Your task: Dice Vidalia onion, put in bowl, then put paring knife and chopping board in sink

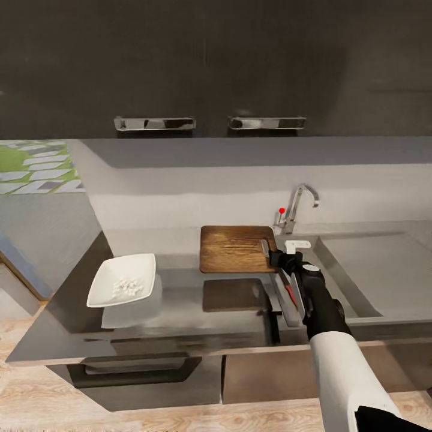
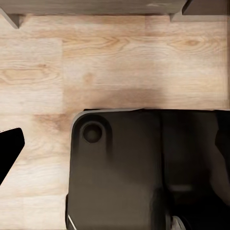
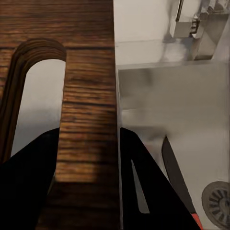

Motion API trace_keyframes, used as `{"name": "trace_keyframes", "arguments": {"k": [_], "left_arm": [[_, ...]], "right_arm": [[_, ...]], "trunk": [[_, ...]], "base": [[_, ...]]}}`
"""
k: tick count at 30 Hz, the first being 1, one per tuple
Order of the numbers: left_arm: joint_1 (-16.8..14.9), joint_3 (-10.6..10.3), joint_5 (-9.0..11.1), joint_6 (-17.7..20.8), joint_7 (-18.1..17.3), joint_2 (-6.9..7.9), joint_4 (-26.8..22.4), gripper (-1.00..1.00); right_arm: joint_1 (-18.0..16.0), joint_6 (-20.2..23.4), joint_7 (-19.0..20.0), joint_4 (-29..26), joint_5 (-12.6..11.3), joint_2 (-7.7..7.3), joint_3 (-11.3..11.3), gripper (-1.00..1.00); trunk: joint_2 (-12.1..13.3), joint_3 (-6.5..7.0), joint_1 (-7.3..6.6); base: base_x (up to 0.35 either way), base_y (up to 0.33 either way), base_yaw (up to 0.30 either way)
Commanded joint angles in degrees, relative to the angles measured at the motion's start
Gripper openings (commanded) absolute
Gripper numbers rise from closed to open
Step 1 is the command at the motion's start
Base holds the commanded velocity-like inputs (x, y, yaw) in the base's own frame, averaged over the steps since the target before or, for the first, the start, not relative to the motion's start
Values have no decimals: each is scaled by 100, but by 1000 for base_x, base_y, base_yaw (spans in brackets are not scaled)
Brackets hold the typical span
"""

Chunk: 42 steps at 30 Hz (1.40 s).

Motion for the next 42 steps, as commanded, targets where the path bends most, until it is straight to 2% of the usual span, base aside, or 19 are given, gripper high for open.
{"name": "trace_keyframes", "arguments": {"k": [1, 6, 9, 10, 11, 14, 15, 18, 21, 22, 23, 25, 27, 32, 34, 37, 42], "left_arm": [[0, -49, 42, -15, 24, 4, -8, 100], [0, -49, 42, -15, 26, 4, -8, 100], [0, -49, 42, -15, 25, 4, -9, 100], [0, -49, 42, -15, 24, 4, -9, 100], [0, -49, 42, -15, 24, 4, -8, 100], [0, -49, 42, -15, 24, 4, -8, 100], [0, -49, 42, -15, 24, 4, -8, 100], [0, -49, 42, -15, 24, 4, -8, 100], [0, -49, 42, -15, 24, 4, -8, 100], [0, -49, 42, -15, 24, 4, -8, 100], [0, -49, 42, -15, 24, 4, -8, 100], [0, -49, 42, -15, 24, 4, -10, 100], [0, -49, 42, -18, 26, 4, -14, 100], [0, -49, 42, -23, 25, 9, -17, 100], [0, -49, 42, -29, 24, 8, -17, 100], [0, -49, 42, -31, 24, 5, -17, 100], [0, -49, 42, -40, 24, 4, -25, 100]], "right_arm": [[-5, 24, 24, -9, 61, 22, -25, -100], [-8, 26, -75, -2, 61, 43, -33, -100], [-7, 26, -320, 25, 67, 46, -63, -100], [-5, 26, -545, 33, 63, 46, -74, -100], [-4, 26, -1013, 39, 47, 47, -84, -100], [-4, 26, -2052, 45, -76, 67, -92, -100], [-5, 26, -2492, 45, -258, 112, -93, -100], [-5, 26, -3287, 46, -847, 174, -99, -100], [-6, 1, -4033, 46, -1602, 179, -102, -100], [-6, -18, -4339, 46, -1957, 174, -106, -100], [-6, -25, -4426, 46, -2067, 168, -107, -100], [-5, -47, -4827, 46, -2637, 135, -136, -100], [-6, -51, -4989, 46, -2826, 130, -281, -100], [-3, -59, -5594, 46, -2985, 169, -1249, -100], [-3, -171, -5749, 50, -2982, 163, -1489, -100], [-4, -388, -6010, 53, -2975, 153, -1568, -100], [-8, -543, -7161, 47, -3007, 169, -1571, -100]], "trunk": [[-11, -10, 3], [-11, -10, 3], [-11, -10, 3], [-11, -10, 3], [-11, -10, 3], [-11, -10, 3], [-11, -10, 3], [-11, -10, 3], [-11, -10, 3], [-11, -10, 3], [-11, -10, 3], [-11, -10, 3], [-11, -10, 3], [-11, -10, 3], [-11, -10, 3], [-11, -10, 3], [-11, -10, 3]], "base": [[0, -319, 208], [0, -165, 104], [0, -25, 15], [0, -11, 6], [0, -6, 3], [0, -2, 1], [0, 0, 0], [0, 0, 0], [0, 0, 0], [0, 0, 0], [0, 0, 0], [0, 0, 0], [0, 0, 0], [0, 0, 0], [0, 0, 0], [0, 0, 0], [0, 0, 0]]}}
